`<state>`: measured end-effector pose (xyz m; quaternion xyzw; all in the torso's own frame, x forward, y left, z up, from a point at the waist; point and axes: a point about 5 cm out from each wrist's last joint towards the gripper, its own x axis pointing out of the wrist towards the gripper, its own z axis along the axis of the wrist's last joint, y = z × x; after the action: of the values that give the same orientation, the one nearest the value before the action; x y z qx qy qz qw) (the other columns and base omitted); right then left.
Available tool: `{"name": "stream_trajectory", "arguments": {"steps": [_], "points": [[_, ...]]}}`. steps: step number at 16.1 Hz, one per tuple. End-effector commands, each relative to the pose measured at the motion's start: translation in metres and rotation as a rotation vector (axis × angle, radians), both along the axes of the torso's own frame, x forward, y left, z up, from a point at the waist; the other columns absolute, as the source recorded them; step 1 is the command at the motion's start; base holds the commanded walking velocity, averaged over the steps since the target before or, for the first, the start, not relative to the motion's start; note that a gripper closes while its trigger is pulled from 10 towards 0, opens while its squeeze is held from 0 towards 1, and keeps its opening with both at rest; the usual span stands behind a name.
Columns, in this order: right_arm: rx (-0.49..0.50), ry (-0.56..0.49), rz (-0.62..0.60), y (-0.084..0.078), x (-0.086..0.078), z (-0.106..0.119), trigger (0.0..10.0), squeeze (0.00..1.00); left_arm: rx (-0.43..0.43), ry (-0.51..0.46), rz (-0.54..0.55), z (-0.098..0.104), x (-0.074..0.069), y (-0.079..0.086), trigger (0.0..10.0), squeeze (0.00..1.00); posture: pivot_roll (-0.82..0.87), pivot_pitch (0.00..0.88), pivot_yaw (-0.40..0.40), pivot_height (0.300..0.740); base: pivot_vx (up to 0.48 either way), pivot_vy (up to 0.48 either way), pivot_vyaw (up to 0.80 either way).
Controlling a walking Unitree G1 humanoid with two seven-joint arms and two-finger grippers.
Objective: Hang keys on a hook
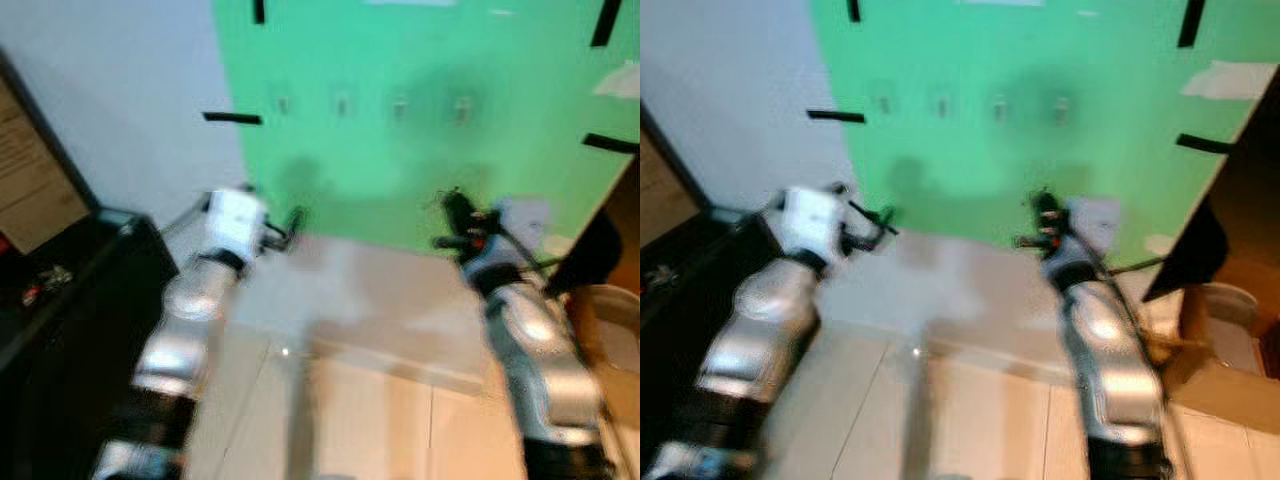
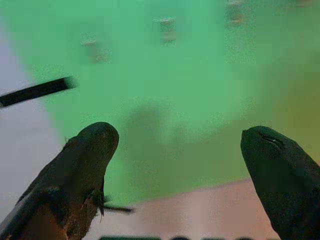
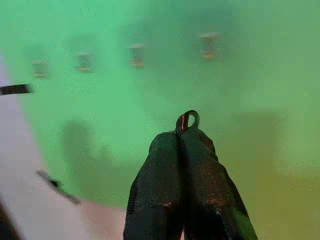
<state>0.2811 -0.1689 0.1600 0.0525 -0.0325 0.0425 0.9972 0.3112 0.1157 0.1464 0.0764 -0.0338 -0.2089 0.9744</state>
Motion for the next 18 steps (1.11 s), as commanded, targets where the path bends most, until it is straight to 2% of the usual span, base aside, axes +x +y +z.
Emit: {"name": "stream_trajectory", "arguments": {"steps": [1,8,10,13,18], "points": [[0.022,-0.029,0.02,0.0073,0.0015,0.0061,10.0,0.0,0.025,-0.004,0.023,0.0028,0.0031,0.0107,10.0,0.06,-0.13,0.0,0.057,0.74,0.304,0.0,0.0],[0.006,-0.041,0.006,0.0019,0.003,0.0096,10.0,0.0,0.027,0.004,-0.009,0.0013,0.0041,0.0049,10.0,0.06,-0.14,0.0,0.058,0.74,0.306,0.0,0.0],[0.0,-0.047,0.017,0.0029,0.004,0.0119,10.0,0.0,0.026,0.006,-0.018,0.0009,0.004,0.0033,10.0,0.06,-0.14,0.0,0.054,0.74,0.311,0.0,-0.8],[-0.013,-0.053,0.027,0.0026,0.0051,0.0132,10.0,0.0,0.025,0.004,-0.023,0.0004,0.0041,0.0017,10.0,0.05,-0.14,0.0,0.045,0.74,0.305,0.0,0.0],[-0.033,-0.057,0.103,0.0088,0.0077,0.0152,10.0,0.0,0.023,-0.002,-0.017,0.0012,0.0048,0.0014,10.0,0.05,-0.13,0.0,0.029,0.74,0.308,0.0,0.0]]}}
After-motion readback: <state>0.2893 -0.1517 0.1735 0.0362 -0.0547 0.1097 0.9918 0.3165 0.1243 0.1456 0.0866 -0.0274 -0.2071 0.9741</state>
